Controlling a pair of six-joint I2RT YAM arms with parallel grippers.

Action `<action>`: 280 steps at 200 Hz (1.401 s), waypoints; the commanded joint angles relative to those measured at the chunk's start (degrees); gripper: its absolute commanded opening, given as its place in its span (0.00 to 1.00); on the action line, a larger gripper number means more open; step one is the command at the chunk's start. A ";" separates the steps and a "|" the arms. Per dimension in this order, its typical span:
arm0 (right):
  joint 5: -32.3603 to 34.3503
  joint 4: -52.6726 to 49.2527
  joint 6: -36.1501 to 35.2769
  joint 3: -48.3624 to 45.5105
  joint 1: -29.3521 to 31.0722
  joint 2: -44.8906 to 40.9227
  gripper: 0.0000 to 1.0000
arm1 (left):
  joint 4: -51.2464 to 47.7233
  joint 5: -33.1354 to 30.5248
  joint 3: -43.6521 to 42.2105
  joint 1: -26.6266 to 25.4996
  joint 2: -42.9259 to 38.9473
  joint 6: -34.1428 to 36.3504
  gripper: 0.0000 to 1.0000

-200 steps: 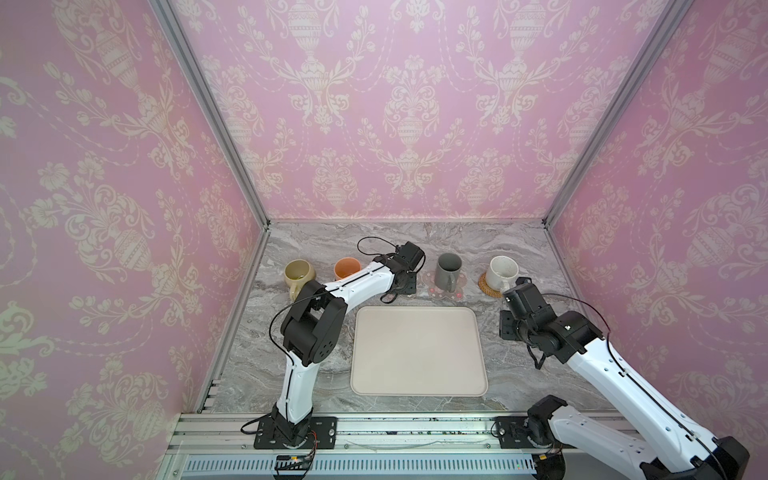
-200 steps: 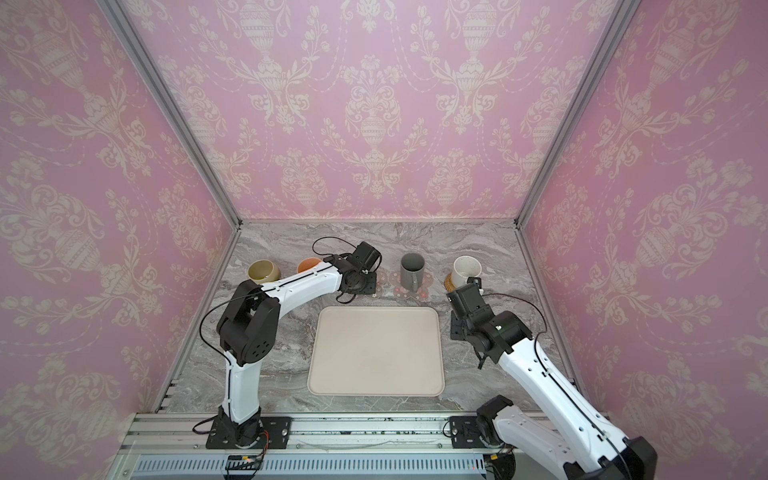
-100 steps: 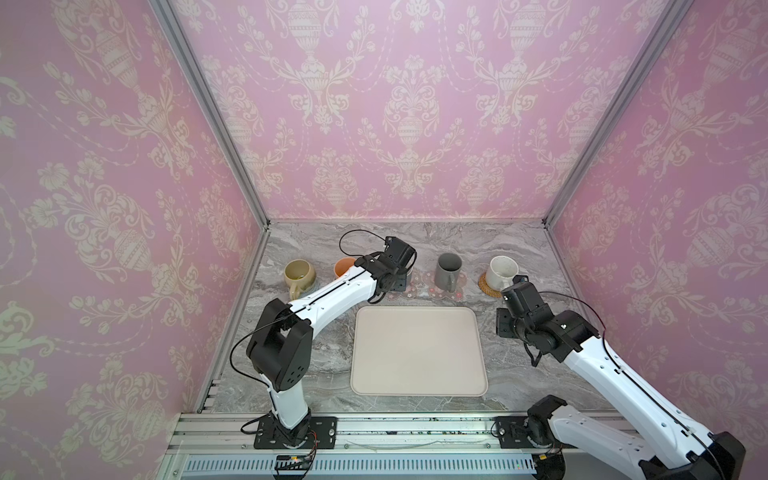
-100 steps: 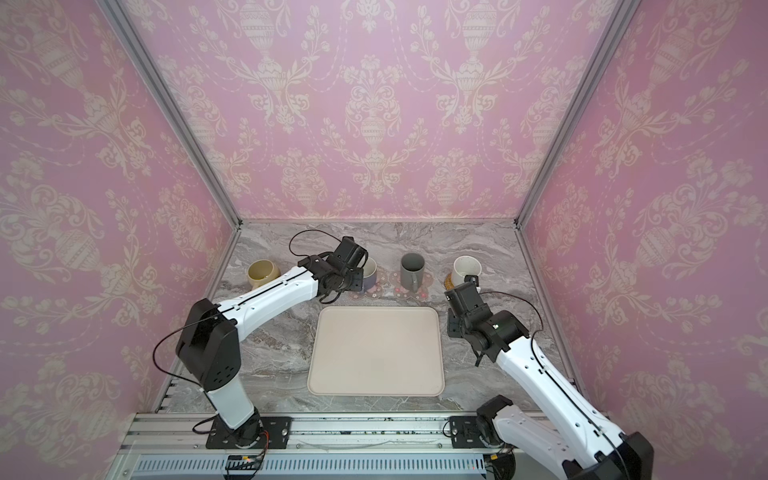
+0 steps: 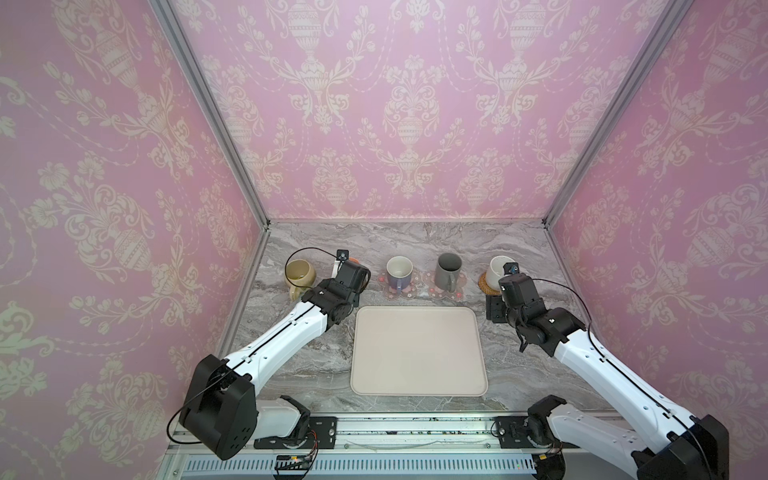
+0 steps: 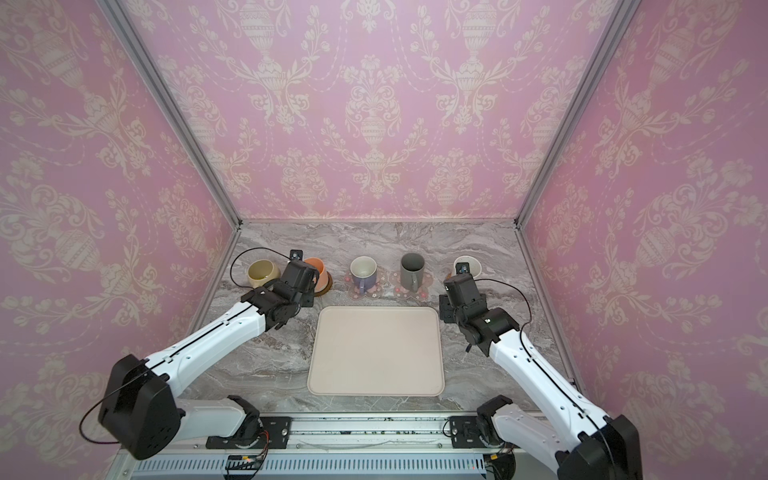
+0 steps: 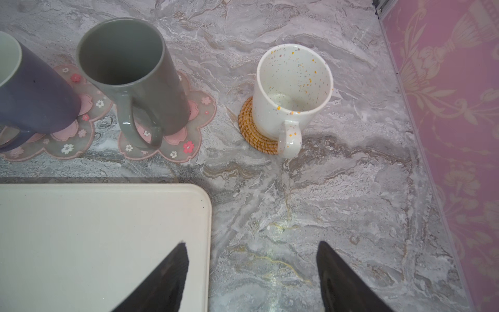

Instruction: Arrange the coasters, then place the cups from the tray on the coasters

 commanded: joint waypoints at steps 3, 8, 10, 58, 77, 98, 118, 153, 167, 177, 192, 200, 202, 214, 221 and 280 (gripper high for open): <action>0.03 9.46 -4.99 -2.39 -1.85 0.26 0.79 | 6.31 -3.97 -4.68 3.59 -4.76 2.04 0.59; -0.13 10.57 -5.17 -2.92 -2.48 0.23 0.80 | 6.99 -4.24 -5.52 4.27 -5.40 2.04 0.61; -0.15 11.09 -5.11 -3.10 -2.72 0.34 0.80 | 7.30 -4.44 -5.97 4.52 -5.74 2.00 0.62; -3.14 20.27 -2.59 -7.93 -9.59 0.95 0.83 | 14.37 -12.62 -14.56 7.75 -11.08 3.09 0.79; -3.83 26.07 -2.59 -10.99 -11.77 1.42 0.84 | 16.13 -17.44 -17.32 8.71 -12.28 2.10 0.92; -3.81 34.31 -2.36 -15.45 -13.48 2.78 0.88 | 18.76 -20.31 -20.43 9.46 -13.52 1.60 0.99; -2.76 37.60 -1.71 -16.87 -14.55 4.34 0.93 | 23.13 -21.41 -23.77 9.80 -15.09 2.05 0.99; -0.45 47.52 -4.98 -20.45 -14.93 4.82 1.00 | 37.56 -22.25 -30.76 10.28 -18.26 8.47 0.99; 0.76 55.57 -6.29 -24.27 -15.09 5.15 1.00 | 44.79 -21.76 -33.79 10.37 -18.63 11.48 0.99; 0.82 59.47 -7.12 -25.99 -15.27 5.58 1.00 | 48.39 -21.30 -35.49 10.58 -18.39 12.75 0.99; 0.15 60.76 -7.30 -26.60 -15.36 6.10 1.00 | 51.42 -19.61 -37.01 11.05 -17.36 13.40 0.99; -0.83 60.08 -7.29 -26.34 -15.40 6.29 1.00 | 52.93 -18.57 -37.81 11.28 -16.37 13.29 0.99; -1.16 59.95 -7.35 -26.32 -15.34 6.36 1.00 | 53.35 -18.33 -37.97 11.37 -16.02 13.29 0.99; -2.22 60.99 -7.73 -26.46 -15.34 7.00 1.00 | 57.09 -16.92 -39.24 11.68 -13.71 13.66 0.99; -2.10 62.49 -7.91 -26.86 -15.33 7.74 1.00 | 59.47 -16.09 -39.77 11.86 -12.10 14.20 0.99; -3.89 69.80 -10.36 -26.62 -16.87 15.49 1.00 | 79.67 -13.00 -37.35 13.18 5.60 22.33 0.99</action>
